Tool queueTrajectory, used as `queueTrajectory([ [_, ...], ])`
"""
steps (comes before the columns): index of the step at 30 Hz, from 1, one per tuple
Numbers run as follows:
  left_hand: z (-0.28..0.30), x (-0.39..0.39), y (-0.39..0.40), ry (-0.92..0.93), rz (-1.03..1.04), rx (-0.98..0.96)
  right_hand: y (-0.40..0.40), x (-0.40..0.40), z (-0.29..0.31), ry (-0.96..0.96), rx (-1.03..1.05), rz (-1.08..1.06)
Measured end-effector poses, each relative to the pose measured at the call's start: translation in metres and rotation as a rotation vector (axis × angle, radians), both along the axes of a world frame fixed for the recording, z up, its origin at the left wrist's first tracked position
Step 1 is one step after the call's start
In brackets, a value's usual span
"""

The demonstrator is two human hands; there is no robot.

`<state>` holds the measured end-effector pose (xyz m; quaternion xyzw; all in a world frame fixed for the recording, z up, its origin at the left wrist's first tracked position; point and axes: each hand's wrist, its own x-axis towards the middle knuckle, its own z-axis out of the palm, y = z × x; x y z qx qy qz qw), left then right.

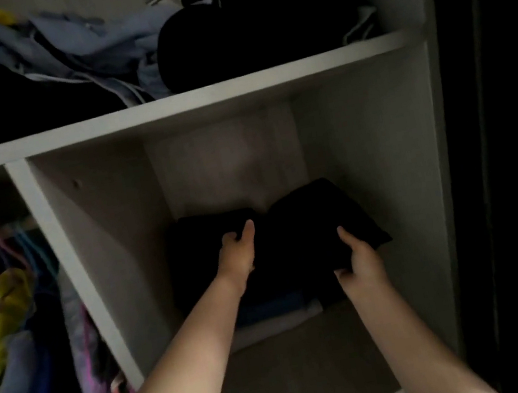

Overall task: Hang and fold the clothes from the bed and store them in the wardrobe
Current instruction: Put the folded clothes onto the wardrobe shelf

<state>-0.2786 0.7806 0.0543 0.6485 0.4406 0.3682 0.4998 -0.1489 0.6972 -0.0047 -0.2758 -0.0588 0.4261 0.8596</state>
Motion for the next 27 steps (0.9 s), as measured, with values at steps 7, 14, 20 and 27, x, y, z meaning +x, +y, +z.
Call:
queueTrajectory([
  [7,-0.005,0.006,0.064,1.170,-0.124,0.776,0.088,0.049,0.033,-0.110,-0.209,-0.245],
  [14,-0.037,-0.005,0.077,1.328,-0.369,0.617,0.093,0.041,0.016,-0.509,-0.700,0.113],
  [20,-0.033,-0.005,0.078,1.352,-0.403,0.620,0.087,0.035,0.020,-1.462,-1.155,-0.527],
  [27,-0.032,-0.005,0.079,1.352,-0.418,0.609,0.142,0.066,0.011,-2.113,-1.319,0.079],
])
